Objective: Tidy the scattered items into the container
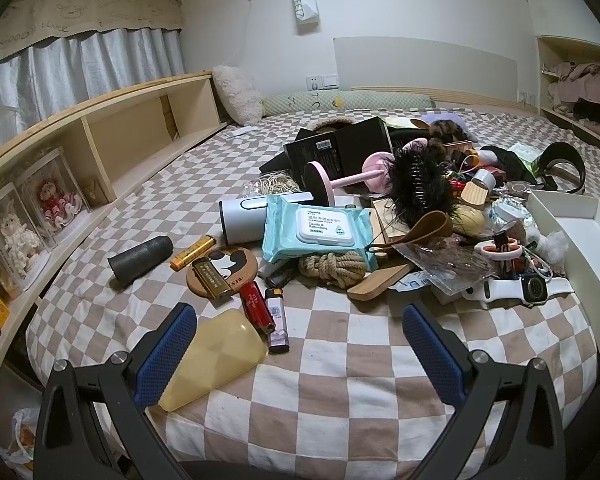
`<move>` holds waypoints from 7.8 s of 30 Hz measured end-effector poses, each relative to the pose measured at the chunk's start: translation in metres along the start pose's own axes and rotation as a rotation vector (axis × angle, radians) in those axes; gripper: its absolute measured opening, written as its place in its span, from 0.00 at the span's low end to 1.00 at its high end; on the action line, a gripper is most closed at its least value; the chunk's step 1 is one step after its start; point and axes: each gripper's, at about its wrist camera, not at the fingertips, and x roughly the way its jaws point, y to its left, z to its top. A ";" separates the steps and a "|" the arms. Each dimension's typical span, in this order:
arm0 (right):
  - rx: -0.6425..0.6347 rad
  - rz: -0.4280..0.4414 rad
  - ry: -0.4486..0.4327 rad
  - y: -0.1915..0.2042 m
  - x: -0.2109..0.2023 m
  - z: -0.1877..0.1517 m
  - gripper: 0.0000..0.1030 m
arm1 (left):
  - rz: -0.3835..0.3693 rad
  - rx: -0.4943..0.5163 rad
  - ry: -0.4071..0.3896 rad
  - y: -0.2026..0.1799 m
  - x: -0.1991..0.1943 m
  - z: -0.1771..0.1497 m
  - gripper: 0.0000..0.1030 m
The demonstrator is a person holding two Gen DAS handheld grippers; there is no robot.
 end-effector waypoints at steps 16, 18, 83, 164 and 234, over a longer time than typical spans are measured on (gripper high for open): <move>-0.002 0.003 0.005 -0.003 0.002 0.001 1.00 | -0.002 0.002 0.009 0.000 0.003 0.003 1.00; -0.001 0.003 0.006 -0.003 0.002 0.001 1.00 | -0.002 0.005 0.009 0.000 0.003 0.003 1.00; -0.081 0.429 0.226 0.126 0.060 -0.006 1.00 | -0.353 0.156 0.373 0.119 0.088 -0.033 0.83; -0.562 0.885 0.277 0.333 0.141 0.019 0.90 | -0.158 -0.245 0.214 0.200 0.070 -0.073 0.96; 0.062 0.698 0.057 0.082 -0.003 0.078 0.80 | -0.192 -0.096 -0.006 0.057 -0.054 0.053 0.47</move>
